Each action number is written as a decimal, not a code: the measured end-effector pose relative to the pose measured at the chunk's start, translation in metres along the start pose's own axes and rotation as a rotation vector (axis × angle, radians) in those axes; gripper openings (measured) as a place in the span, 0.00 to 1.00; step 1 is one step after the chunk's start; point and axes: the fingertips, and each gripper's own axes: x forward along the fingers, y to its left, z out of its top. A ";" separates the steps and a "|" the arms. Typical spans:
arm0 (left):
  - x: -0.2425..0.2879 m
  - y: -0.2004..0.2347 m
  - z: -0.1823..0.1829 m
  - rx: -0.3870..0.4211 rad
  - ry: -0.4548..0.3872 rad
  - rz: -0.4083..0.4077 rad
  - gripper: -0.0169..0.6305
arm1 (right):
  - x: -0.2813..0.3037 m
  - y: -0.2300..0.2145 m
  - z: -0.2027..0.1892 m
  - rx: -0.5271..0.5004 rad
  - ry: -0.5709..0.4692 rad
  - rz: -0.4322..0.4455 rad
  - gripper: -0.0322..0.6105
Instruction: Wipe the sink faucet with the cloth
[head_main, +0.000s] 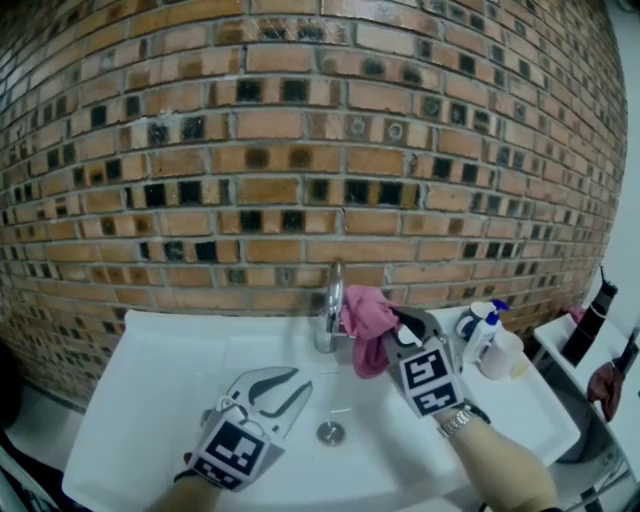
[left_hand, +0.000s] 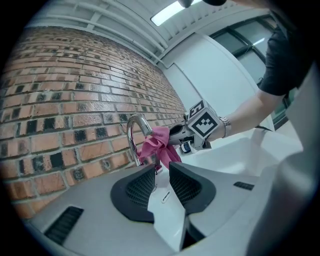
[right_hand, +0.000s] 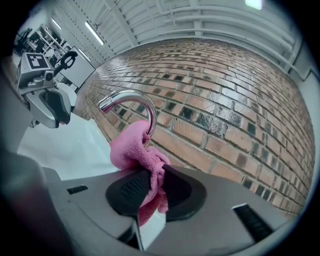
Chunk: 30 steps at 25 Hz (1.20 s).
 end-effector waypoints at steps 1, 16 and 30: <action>0.000 0.000 0.000 0.004 -0.001 0.000 0.18 | -0.002 0.001 0.003 0.000 -0.004 0.003 0.16; -0.010 0.000 0.023 0.012 -0.125 -0.009 0.18 | -0.042 0.044 0.035 -0.053 -0.078 0.120 0.16; -0.023 -0.028 0.050 -0.038 -0.244 -0.201 0.46 | -0.101 0.103 0.052 -0.201 -0.168 0.381 0.16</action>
